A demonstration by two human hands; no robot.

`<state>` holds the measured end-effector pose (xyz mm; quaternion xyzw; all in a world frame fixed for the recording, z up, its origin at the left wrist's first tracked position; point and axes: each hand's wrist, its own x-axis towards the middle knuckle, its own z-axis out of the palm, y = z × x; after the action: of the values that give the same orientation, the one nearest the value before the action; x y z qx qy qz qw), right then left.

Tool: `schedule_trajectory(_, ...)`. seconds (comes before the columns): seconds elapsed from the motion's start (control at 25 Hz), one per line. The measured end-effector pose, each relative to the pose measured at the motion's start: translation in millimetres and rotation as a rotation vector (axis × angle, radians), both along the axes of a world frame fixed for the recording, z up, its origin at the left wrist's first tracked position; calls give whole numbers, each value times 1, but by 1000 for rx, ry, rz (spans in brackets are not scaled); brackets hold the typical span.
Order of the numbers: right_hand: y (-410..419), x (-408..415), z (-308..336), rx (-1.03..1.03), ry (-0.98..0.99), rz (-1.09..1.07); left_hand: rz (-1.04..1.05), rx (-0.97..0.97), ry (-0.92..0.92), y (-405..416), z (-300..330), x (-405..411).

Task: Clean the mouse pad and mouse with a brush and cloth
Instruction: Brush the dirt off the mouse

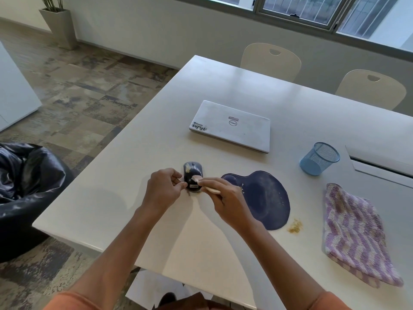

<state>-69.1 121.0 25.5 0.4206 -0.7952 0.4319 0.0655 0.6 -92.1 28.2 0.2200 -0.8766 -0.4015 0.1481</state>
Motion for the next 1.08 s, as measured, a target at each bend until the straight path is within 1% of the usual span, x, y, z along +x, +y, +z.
schedule_trajectory(0.08, 13, 4, 4, -14, -21, 23, -1, 3, -3, -1, -1, 1)
schedule_trajectory(0.16, 18, 1, 12, -80, -30, 26, -5, 6, -10, -1, 0, 1)
schedule_trajectory(0.32, 3, -12, 17, -205, -87, -127, -16, 5, -22, 2, 3, -1)
schedule_trajectory(0.44, -9, -9, 5, -206, -114, -195, -25, 12, -22, 4, 5, -3)
schedule_trajectory(0.68, 5, 19, -9, -182, -119, -192, -9, -14, -22, 1, 4, -4)
schedule_trajectory(0.88, -1, 8, -2, -270, -177, -272, -11, -18, -28, 0, 7, -5)
schedule_trajectory(1.08, -12, 10, 4, -243, -212, -134, 8, -29, -48, -1, 11, -7)
